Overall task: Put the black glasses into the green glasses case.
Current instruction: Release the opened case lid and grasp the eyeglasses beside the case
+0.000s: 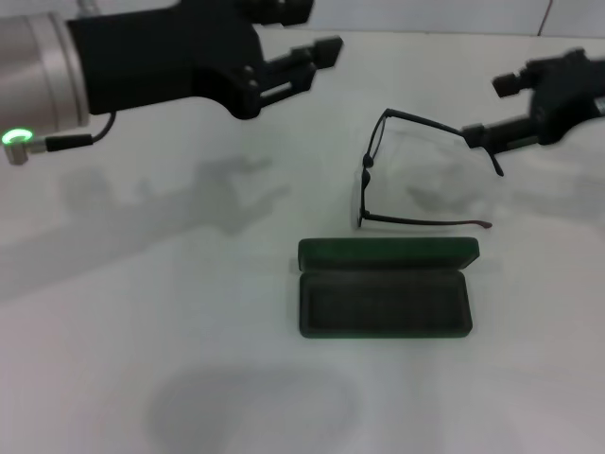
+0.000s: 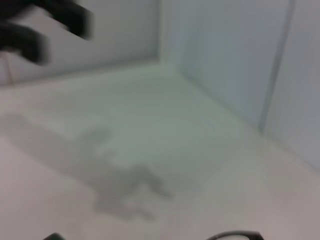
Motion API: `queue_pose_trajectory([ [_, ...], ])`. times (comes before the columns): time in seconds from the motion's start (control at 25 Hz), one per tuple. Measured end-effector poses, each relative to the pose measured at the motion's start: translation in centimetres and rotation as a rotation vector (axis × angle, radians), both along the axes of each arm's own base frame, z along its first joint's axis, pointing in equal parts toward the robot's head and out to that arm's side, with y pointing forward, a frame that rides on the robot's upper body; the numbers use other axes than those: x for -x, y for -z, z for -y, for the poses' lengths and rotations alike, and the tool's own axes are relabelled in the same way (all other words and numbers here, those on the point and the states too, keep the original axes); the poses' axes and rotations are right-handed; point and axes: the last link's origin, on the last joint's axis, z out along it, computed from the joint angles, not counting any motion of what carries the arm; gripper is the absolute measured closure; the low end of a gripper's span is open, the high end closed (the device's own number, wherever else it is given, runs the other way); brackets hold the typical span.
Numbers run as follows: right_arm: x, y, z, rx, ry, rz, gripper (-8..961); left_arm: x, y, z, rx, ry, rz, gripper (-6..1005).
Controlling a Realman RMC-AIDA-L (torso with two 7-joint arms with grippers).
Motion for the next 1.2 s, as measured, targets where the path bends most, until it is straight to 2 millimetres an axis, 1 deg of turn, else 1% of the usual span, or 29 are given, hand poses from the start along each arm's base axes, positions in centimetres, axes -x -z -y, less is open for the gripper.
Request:
queue_pose_trajectory([
  [0.08, 1.0, 0.4, -0.8, 0.026, 0.079, 0.034, 170, 0.8, 0.2, -0.1, 0.016, 0.01, 0.049, 569],
  [0.12, 1.7, 0.8, -1.6, 0.045, 0.149, 0.054, 174, 1.2, 0.4, -0.1, 0.025, 0.018, 0.07, 568],
  [0.2, 3.2, 2.2, -3.0, 0.078, 0.253, 0.084, 182, 2.1, 0.8, 0.2, 0.036, 0.039, 0.097, 567],
  [0.32, 5.4, 4.3, -4.7, 0.111, 0.333, 0.091, 193, 3.5, 1.0, 0.9, 0.04, 0.066, 0.12, 568],
  [0.4, 6.3, 5.3, -5.5, 0.123, 0.369, 0.072, 201, 4.5, 1.1, 1.1, 0.041, 0.078, 0.137, 568],
  [0.48, 7.3, 6.2, -6.1, 0.141, 0.4, 0.048, 209, 5.3, 1.0, 1.3, 0.04, 0.092, 0.151, 569],
  [0.56, 8.1, 7.1, -6.4, 0.163, 0.43, 0.039, 216, 6.1, 0.8, 1.5, 0.035, 0.11, 0.155, 570],
  [0.64, 8.2, 7.9, -6.3, 0.177, 0.468, 0.04, 224, 7.0, 0.7, 1.9, 0.032, 0.136, 0.162, 571],
  [0.76, 8.2, 8.7, -6.3, 0.181, 0.529, 0.033, 292, 8.2, 0.3, 2.4, 0.023, 0.165, 0.201, 571],
  [0.8, 8.2, 8.7, -6.3, 0.181, 0.529, 0.033, 314, 8.5, 0.2, 2.6, 0.02, 0.176, 0.214, 571],
  [0.84, 7.8, 9.5, -6.1, 0.186, 0.589, 0.014, 337, 8.9, 0.0, 2.7, 0.014, 0.186, 0.229, 571],
  [0.88, 7.7, 9.6, -6.1, 0.187, 0.597, 0.01, 337, 9.3, -0.2, 2.9, 0.014, 0.195, 0.242, 571],
  [1.04, 6.3, 11.1, -5.8, 0.185, 0.68, -0.025, 337, 10.4, -0.6, 3.2, 0.008, 0.193, 0.259, 571],
  [1.2, 5.1, 11.9, -5.8, 0.163, 0.724, -0.06, 336, 10.9, -0.3, 3.7, 0.014, 0.2, 0.26, 571],
])
